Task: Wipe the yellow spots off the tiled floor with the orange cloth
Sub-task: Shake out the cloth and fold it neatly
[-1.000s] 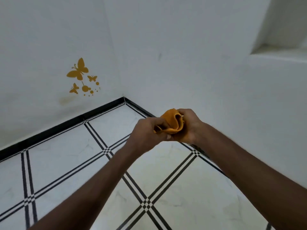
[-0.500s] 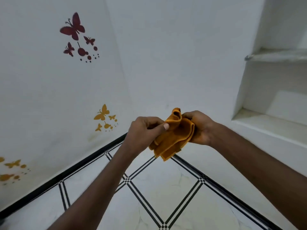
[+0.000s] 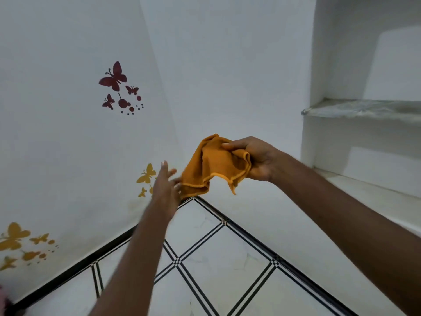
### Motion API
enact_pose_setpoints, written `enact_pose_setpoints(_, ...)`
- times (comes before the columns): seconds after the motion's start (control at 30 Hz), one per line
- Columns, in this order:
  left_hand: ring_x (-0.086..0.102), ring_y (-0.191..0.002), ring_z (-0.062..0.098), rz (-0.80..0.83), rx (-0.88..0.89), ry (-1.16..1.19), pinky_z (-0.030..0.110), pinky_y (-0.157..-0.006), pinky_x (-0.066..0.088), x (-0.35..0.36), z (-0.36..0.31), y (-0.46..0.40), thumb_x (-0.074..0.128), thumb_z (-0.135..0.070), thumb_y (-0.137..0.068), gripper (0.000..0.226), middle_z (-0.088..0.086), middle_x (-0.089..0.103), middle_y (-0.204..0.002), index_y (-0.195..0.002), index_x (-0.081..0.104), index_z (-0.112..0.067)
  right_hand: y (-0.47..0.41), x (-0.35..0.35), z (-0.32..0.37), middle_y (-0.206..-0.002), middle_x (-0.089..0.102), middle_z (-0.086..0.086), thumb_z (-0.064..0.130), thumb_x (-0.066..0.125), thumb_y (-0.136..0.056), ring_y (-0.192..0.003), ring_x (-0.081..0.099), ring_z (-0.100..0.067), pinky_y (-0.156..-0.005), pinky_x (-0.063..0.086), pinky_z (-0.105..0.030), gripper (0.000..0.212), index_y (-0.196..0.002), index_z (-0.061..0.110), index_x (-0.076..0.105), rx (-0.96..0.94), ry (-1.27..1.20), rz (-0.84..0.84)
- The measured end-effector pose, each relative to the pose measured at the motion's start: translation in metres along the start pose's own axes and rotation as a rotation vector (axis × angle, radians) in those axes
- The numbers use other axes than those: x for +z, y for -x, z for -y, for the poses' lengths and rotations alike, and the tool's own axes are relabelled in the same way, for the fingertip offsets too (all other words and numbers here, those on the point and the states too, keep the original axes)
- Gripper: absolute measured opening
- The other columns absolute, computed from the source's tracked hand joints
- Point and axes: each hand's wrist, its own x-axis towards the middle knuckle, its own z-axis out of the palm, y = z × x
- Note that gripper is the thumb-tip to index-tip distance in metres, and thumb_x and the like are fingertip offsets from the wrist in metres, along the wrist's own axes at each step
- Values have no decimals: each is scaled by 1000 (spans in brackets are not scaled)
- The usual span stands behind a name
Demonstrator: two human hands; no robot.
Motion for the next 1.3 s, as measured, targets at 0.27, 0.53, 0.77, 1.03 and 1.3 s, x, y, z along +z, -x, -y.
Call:
enact_pose_setpoints(0.27,51,-129,48,452,-415,488,52,-111,38,61,75,64,32,-79,-87,102,33,53,-138,-137,47,8,29,-30,8,-128,59,-24,18,54,-102,-114,62,-39,-86,57,-46,26,-126,8,54,5,-110,33)
enact_pose_setpoints(0.53,68,-84,22,83,32,135,34,-64,60,119,2,77,61,-14,-96,28,11,65,-101,-121,55,-3,63,-96,-2,-121,66,-19,20,51,-103,-101,66,-34,-79,59,-44,20,-117,8,60,17,19,-69)
enact_pose_setpoints(0.77,69,-79,19,102,70,-267,30,-66,62,161,-34,96,60,0,-95,28,14,66,-93,-121,56,8,61,-97,3,-101,75,-3,42,68,-93,-93,71,-20,-89,59,-43,31,-105,14,70,-511,822,-533)
enact_pose_setpoints(1.03,73,-97,35,236,57,-478,50,-98,53,170,-45,110,48,2,-98,22,26,71,-104,-116,57,12,55,-73,21,-88,75,-4,50,79,-82,-81,73,-22,-78,64,-41,40,-93,11,73,-638,1016,-354)
enact_pose_setpoints(1.3,75,-81,23,288,-6,-416,51,-107,46,164,-42,113,43,-5,-103,20,14,72,-84,-111,57,7,48,-75,27,-88,74,-9,21,79,-82,-83,74,-26,-80,64,-45,17,-92,9,73,-597,1057,-288)
